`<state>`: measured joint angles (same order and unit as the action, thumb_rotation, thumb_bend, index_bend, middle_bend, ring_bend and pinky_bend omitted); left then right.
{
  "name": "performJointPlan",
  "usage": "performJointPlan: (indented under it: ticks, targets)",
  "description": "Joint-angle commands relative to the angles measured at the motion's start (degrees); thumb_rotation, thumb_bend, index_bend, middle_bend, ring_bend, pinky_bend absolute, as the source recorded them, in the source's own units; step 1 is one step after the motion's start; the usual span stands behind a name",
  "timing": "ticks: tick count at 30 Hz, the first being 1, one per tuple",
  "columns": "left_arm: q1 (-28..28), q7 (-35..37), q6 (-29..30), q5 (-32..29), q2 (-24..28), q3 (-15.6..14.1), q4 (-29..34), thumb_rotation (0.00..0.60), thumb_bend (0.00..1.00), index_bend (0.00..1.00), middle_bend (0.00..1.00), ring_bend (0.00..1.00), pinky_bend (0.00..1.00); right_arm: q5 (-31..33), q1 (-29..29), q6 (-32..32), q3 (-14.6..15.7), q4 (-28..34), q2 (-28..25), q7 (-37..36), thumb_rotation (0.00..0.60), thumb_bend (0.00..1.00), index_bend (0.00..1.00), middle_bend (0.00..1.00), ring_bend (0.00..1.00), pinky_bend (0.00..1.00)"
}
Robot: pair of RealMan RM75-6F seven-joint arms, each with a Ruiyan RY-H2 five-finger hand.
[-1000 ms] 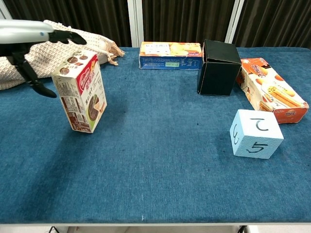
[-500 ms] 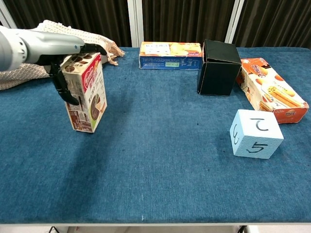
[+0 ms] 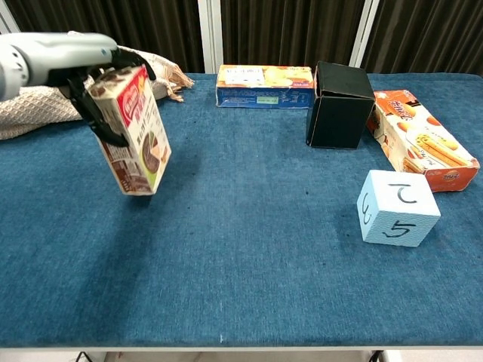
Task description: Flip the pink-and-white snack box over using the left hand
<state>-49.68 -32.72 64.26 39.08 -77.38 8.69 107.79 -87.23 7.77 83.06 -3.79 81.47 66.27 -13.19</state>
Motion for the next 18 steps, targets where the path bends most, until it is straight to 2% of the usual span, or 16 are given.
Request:
performJointPlan:
  ticks: [1,6,9,12,18]
  targets:
    - [5.2,13.7,-1.1,8.7,1.0,1.1,-1.9,0.6,0.0,0.31,0.37,0.3,0.25,-0.1,0.0,0.1,0.0,0.1,0.0,0.1,0.6,0.15,0.0,0.0,0.0,0.0]
    - [10.4,34.9,-4.3,17.7,-3.1,1.8,-9.8,0.6,0.0,0.31,0.37,0.27,0.19,-0.2,-0.1,0.2,0.1,0.4,-0.1,0.3,0.6,0.15,0.0,0.0,0.0,0.0]
    - [12.3,44.4,-5.3,22.6,-6.8,1.3,-16.1,0.6,0.0,0.31,0.37,0.21,0.13,-0.2,-0.1,0.3,0.0,0.7,-0.2,0.4,0.6,0.15,0.0,0.0,0.0,0.0]
    - [13.3,49.8,-6.0,25.7,-10.4,0.3,-22.4,0.6,0.0,0.31,0.37,0.16,0.09,-0.3,-0.1,0.2,0.0,0.9,-0.3,0.7,0.6,0.15,0.0,0.0,0.0,0.0]
    - [15.1,55.9,-4.3,28.8,-17.0,0.3,-31.6,0.6,0.0,0.31,0.37,0.13,0.03,-0.1,-0.1,0.2,-0.1,1.5,-0.5,1.1,0.6,0.15,0.0,0.0,0.0,0.0]
